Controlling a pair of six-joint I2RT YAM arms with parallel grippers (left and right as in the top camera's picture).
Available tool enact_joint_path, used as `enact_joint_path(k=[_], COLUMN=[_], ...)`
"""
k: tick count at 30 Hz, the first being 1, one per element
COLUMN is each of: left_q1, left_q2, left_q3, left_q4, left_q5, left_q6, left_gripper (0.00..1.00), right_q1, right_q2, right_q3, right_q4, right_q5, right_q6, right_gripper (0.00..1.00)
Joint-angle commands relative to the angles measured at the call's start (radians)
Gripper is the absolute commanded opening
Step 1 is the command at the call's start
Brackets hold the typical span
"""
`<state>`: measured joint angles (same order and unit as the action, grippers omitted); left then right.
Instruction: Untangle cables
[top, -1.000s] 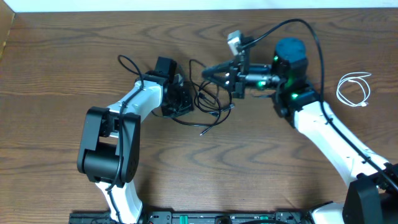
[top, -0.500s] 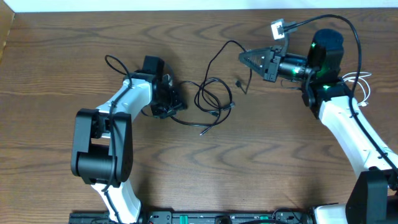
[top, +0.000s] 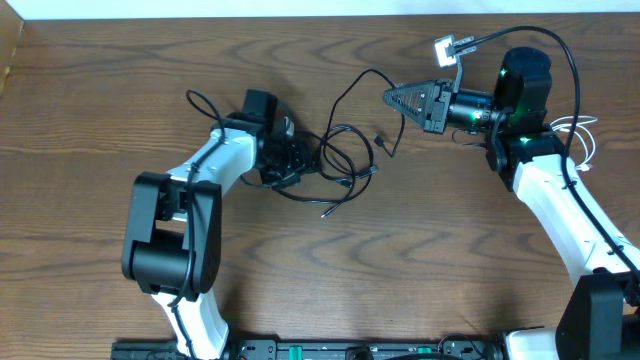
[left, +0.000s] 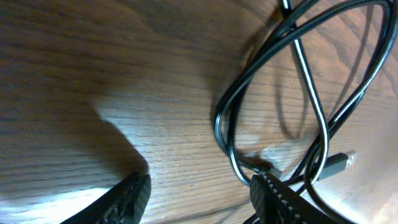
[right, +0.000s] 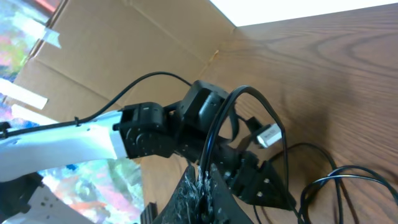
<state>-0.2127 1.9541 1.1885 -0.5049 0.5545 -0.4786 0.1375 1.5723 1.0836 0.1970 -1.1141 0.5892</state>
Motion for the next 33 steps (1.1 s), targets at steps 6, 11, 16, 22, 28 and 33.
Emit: enact_joint_path(k=[6, 11, 16, 22, 28, 33], left_q1=[-0.082, -0.089, -0.085, -0.040, 0.024, 0.073], left_q2=[0.082, 0.101, 0.101, 0.101, 0.101, 0.101], left_q3=[-0.005, -0.005, -0.005, -0.005, -0.005, -0.005], left_q4=[0.085, 0.072, 0.042, -0.023, -0.086, -0.118], left_q5=[-0.153, -0.180, -0.272, -0.271, -0.249, -0.249], left_q6=[-0.082, -0.081, -0.080, -0.080, -0.058, -0.025], left_gripper=[0.58, 0.32, 0.08, 0.08, 0.07, 0.07], right_q1=[-0.047, -0.075, -0.102, -0.168, -0.258, -0.299], right_q2=[-0.022, -0.022, -0.022, -0.022, -0.022, -0.022], right_q3=[0.016, 0.016, 0.016, 0.016, 0.016, 0.015], right_q4=[0.054, 0.054, 0.054, 0.079, 0.101, 0.088], right_q5=[-0.117, -0.130, -0.138, -0.116, -0.112, -0.112], right_q6=[0.006, 0.032, 0.047, 0.130, 0.181, 0.180], right_gripper=[0.01, 0.01, 0.01, 0.01, 0.01, 0.01])
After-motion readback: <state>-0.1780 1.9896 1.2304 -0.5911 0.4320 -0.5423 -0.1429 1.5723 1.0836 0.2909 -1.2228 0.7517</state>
